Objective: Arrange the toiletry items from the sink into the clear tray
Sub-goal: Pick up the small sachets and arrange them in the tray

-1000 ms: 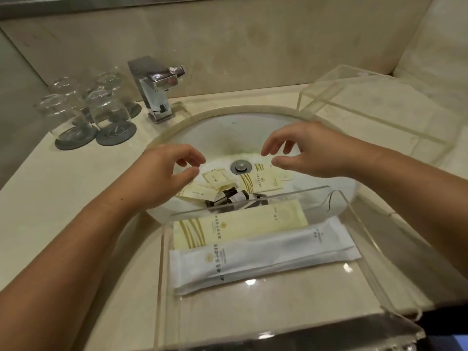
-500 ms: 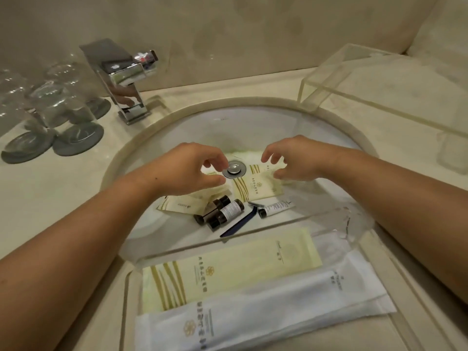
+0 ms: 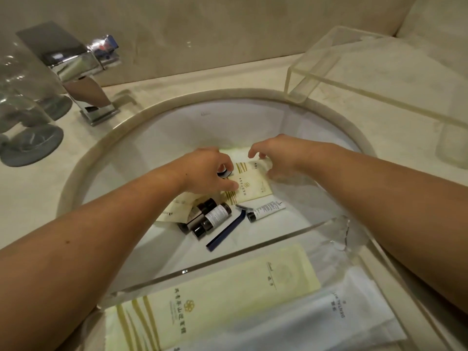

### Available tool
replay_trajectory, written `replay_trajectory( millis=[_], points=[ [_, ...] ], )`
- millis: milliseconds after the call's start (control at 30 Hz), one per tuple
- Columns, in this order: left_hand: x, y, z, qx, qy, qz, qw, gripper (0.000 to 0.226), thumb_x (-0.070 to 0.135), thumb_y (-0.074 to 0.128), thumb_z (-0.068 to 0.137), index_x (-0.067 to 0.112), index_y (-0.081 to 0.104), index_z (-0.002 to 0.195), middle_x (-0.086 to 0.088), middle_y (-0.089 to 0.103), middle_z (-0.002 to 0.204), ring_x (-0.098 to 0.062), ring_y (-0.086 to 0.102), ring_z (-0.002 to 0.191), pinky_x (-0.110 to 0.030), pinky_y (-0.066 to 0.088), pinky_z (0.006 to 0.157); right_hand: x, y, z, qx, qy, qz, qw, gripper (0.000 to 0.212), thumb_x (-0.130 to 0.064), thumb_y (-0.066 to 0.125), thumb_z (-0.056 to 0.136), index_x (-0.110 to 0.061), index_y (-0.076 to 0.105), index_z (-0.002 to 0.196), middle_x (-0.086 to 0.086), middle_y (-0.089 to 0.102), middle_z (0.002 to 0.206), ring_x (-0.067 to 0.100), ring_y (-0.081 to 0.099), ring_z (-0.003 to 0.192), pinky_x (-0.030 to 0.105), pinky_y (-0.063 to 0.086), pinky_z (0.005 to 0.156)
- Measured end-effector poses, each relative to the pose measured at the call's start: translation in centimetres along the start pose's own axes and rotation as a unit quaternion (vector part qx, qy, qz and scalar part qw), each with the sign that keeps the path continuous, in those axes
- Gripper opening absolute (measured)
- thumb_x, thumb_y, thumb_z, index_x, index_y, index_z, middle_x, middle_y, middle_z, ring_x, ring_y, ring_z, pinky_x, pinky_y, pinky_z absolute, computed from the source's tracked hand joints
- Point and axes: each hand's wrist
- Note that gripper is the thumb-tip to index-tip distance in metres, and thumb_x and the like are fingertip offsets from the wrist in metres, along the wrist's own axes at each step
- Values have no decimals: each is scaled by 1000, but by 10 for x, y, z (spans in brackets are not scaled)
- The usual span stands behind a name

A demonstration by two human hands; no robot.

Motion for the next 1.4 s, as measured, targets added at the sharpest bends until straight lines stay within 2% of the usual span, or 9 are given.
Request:
replay_trajectory(
  millis=[233, 567, 700, 800, 900, 1067, 1233, 1300, 1400],
  points=[
    [-2, 9, 1, -12, -9, 16, 1000, 60, 65, 69, 80, 30, 61, 128, 2, 51, 116, -20, 44, 121, -42, 46, 100, -1, 6, 3, 0, 19, -7, 1000, 69, -9, 69, 81, -34, 46, 142, 2, 55, 132, 26, 57, 116, 39, 51, 93],
    [3, 12, 0, -2, 1, 2, 1000, 52, 60, 74, 77, 28, 61, 115, 4, 54, 110, -17, 47, 114, -40, 48, 96, 0, 10, 3, 10, 39, -5, 999, 77, -13, 75, 76, -32, 42, 143, 2, 58, 123, 23, 60, 103, 36, 56, 84],
    [3, 12, 1, 8, -5, -7, 1000, 54, 57, 76, 76, 28, 59, 117, 6, 56, 110, -18, 48, 113, -41, 48, 96, 1, 6, 4, 8, 60, 41, 997, 66, -17, 77, 78, -28, 50, 138, 1, 58, 122, 23, 62, 101, 30, 50, 74],
    [1, 11, 3, 25, -13, -29, 999, 55, 52, 79, 76, 28, 58, 121, 6, 60, 113, -18, 52, 109, -41, 50, 94, 2, 3, 8, 18, 68, 61, 996, 44, -19, 76, 76, -27, 64, 118, -5, 60, 103, 20, 64, 91, 31, 54, 72],
    [1, 7, 3, 39, -20, -64, 997, 46, 42, 81, 79, 29, 58, 116, 6, 64, 112, -17, 59, 99, -39, 53, 87, 2, -3, 8, 18, 61, 72, 995, 27, -21, 78, 78, -28, 64, 99, -8, 58, 88, 19, 63, 85, 31, 52, 72],
    [-4, -3, 1, 88, -20, -116, 989, 29, 27, 79, 85, 29, 56, 103, 4, 69, 108, -12, 63, 88, -19, 47, 64, 1, -14, -1, 29, 25, 101, 994, 13, -16, 70, 86, -28, 67, 90, -6, 69, 95, 15, 63, 88, 26, 46, 72],
    [-3, -23, -15, 131, -29, -190, 973, 44, 29, 80, 84, 33, 54, 119, 8, 66, 104, -11, 67, 89, -25, 56, 66, 0, -18, -14, 85, 0, 167, 982, 14, -22, 69, 86, -27, 71, 99, -6, 68, 105, 15, 64, 94, 21, 44, 67],
    [-6, -32, -24, 149, -27, -194, 969, 47, 35, 80, 83, 37, 55, 123, 8, 67, 105, -11, 67, 93, -26, 55, 76, -4, -24, -22, 101, -21, 205, 973, 16, -23, 68, 87, -28, 72, 103, -9, 67, 102, 12, 64, 88, 19, 44, 61],
    [-3, -44, -38, 158, -22, -201, 966, 48, 38, 79, 84, 40, 57, 126, 7, 69, 106, -12, 68, 94, -28, 55, 83, -10, -37, -40, 130, -45, 277, 951, 18, -20, 65, 92, -25, 74, 106, -10, 72, 100, 10, 66, 86, 28, 54, 68]
  ],
)
Point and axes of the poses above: each hand's wrist, its own z-axis towards the middle knuckle, its own y-axis out of the palm, x = y × z
